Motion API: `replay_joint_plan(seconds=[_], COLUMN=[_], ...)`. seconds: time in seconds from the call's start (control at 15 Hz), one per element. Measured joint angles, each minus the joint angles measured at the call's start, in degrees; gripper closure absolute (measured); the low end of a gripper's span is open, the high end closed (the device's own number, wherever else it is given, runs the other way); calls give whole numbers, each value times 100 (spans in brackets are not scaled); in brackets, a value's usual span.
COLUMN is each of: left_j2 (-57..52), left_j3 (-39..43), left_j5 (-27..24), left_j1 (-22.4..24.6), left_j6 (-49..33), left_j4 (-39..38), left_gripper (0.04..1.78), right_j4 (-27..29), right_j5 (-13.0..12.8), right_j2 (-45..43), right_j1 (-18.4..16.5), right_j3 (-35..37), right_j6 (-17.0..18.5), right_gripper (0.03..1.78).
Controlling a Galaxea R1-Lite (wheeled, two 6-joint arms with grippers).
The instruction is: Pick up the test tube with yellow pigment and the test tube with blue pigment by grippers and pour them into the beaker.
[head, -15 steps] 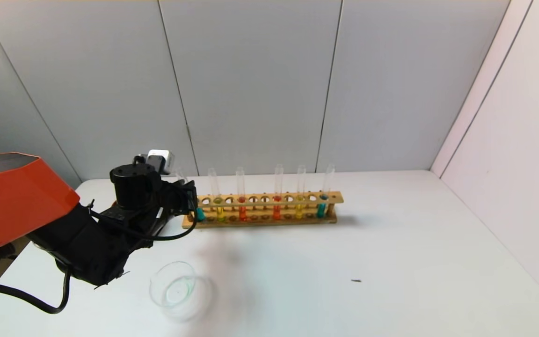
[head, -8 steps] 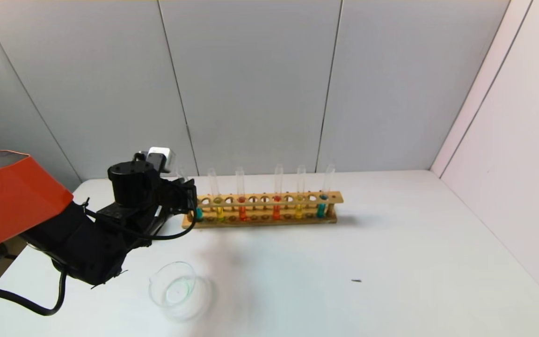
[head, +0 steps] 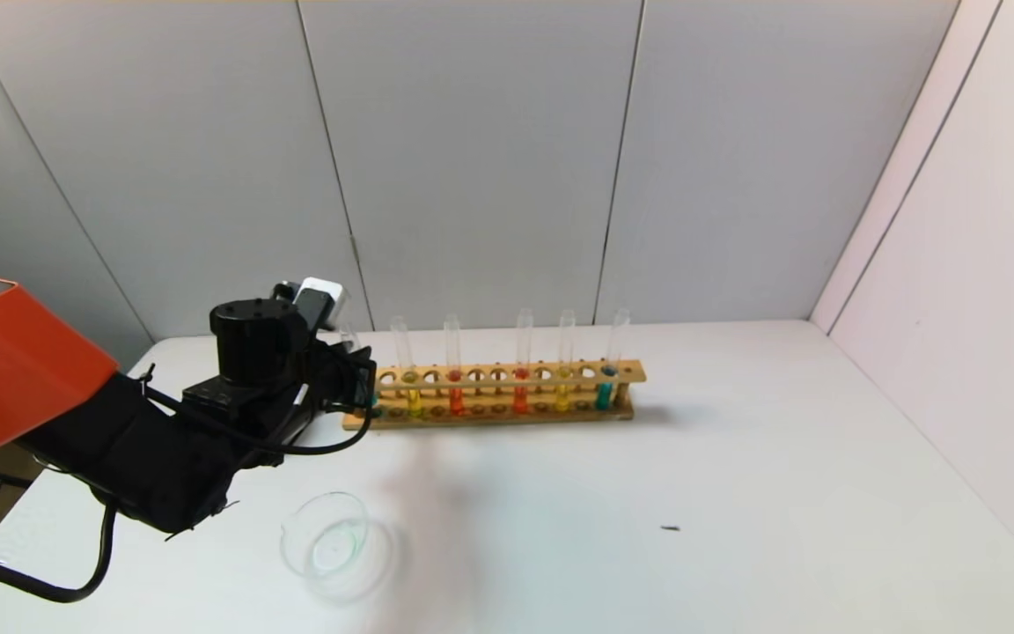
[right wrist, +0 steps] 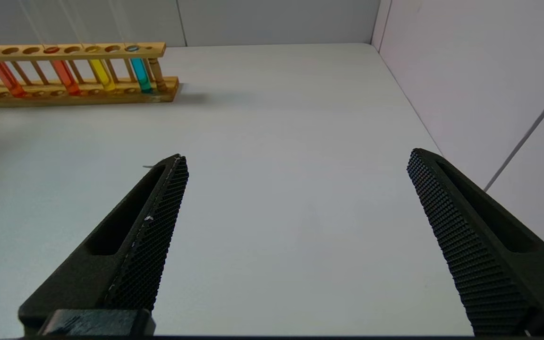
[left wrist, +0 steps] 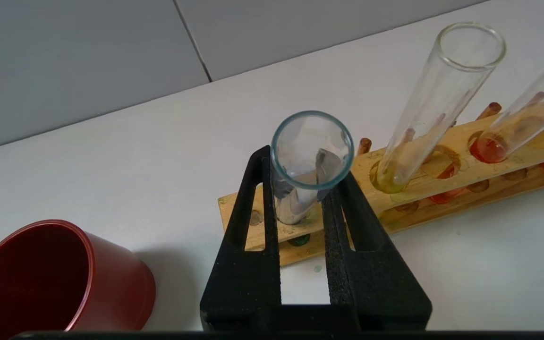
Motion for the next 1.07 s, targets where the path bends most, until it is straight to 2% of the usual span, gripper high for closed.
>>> replay_joint_plan(seconds=[1.07], left_j2=[-1445], left_j3=[-1751], left_j5=[89], left_j1=[-39], left_j6=[-69], left_j4=[2960], left_gripper=[151], right_j4=[-2], right_j5=[0], right_j2=[0], right_j1=[2], right_j3=[-2], right_j6=[0], right_gripper=[11])
